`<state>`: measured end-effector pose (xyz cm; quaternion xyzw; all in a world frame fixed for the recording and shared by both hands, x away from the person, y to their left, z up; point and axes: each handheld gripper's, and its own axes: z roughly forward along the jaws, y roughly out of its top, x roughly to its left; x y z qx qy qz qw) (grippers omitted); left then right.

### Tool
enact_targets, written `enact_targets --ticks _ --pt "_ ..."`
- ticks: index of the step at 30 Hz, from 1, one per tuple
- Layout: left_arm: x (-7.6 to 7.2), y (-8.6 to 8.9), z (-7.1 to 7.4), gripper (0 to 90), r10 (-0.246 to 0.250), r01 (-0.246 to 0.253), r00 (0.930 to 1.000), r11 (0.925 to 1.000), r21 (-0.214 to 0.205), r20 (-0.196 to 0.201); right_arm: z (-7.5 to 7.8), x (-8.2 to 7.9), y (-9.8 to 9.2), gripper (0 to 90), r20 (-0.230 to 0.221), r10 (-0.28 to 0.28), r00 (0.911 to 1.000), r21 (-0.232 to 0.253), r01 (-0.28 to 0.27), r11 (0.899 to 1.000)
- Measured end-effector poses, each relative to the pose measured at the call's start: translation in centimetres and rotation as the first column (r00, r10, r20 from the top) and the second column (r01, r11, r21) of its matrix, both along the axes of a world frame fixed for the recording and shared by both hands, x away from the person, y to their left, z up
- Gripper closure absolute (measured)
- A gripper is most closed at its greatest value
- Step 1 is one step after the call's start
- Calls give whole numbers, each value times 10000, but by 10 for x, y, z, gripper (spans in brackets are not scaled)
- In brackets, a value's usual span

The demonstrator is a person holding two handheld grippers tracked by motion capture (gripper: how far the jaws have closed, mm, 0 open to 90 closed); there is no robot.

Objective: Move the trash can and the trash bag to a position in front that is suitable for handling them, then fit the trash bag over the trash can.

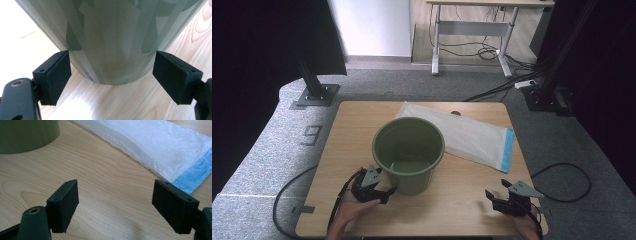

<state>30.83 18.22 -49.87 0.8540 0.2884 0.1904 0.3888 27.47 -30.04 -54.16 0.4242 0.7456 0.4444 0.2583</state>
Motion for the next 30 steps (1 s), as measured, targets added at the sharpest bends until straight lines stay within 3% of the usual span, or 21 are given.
enact_targets --ticks 13,18,23,30 --pt "27 -32 4 154 -286 282 9995 9992 -282 -148 -3 1 3 208 -232 123 9997 -92 -125 9999" --pt "28 -38 6 152 -169 167 9998 9996 -231 -76 -2 1 1 208 -284 82 9996 -75 -84 9999" --pt "22 -31 9 149 253 -250 9997 9988 -419 63 -2 1 -2 208 -386 31 9993 38 -30 10000" --pt "13 -12 15 146 410 -421 9990 9969 -669 -175 -3 7 3 191 -481 32 9988 -58 -35 10000"
